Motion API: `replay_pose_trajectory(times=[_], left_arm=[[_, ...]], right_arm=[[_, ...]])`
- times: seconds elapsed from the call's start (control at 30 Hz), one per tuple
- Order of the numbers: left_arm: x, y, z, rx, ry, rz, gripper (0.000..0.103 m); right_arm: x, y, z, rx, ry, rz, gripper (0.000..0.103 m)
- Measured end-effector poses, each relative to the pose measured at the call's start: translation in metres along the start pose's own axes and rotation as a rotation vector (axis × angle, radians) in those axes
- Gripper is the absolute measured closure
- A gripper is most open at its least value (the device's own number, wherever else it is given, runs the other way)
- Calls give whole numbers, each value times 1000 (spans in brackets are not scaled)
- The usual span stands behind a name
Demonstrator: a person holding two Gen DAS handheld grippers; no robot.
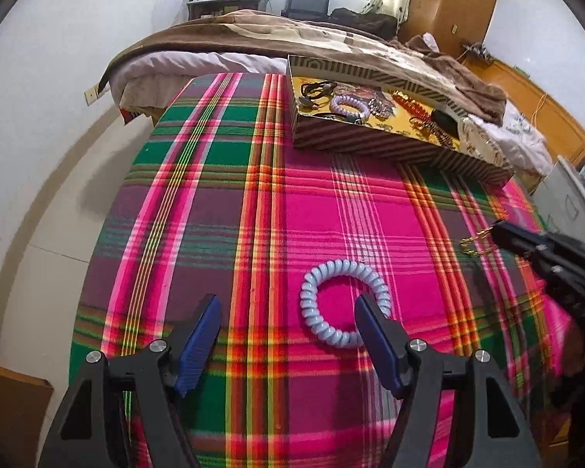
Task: Organize jewelry
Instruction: 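Grasp the gold chain bracelet with the right gripper while the left gripper grasps the pale blue coil tie, then carry both items into the yellow tray and open both grippers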
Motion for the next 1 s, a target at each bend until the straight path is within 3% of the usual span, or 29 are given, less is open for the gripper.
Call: replay_pose_trajectory(times=[0.1,0.2,0.3,0.37,0.4,0.73,1.0], left_arm=[[-5,-5,1,0,-35,43,33],[-11,-7,1,-10,-79,69,45],[-14,-7,3,-13,-95,56,65],[-16,-6,5,-12,-104,50,90],[-17,-7,6,-10,-104,45,93],[-17,7,19,-55,-59,-10,94],[-21,27,56,-135,-26,-62,94]], right_arm=[[-4,7,2,-18,-11,0,97],[-9,13,3,-32,-23,-2,97],[-13,17,4,-39,-32,-6,97],[-16,19,4,-43,-36,-7,97],[-17,19,4,-44,-37,-7,97],[-24,25,10,-64,-50,-11,97],[-27,34,29,-100,-51,-5,97]])
Point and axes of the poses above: each gripper's, at about its wrist camera, not at the fingertips, and y roughly against the way its jaws point, x to its left, z to its top, the point moved 4 cm from there along -y, roughly the way its jaws point, and after that the axes turned 6 degrees about -x, right-handed, at the moved point
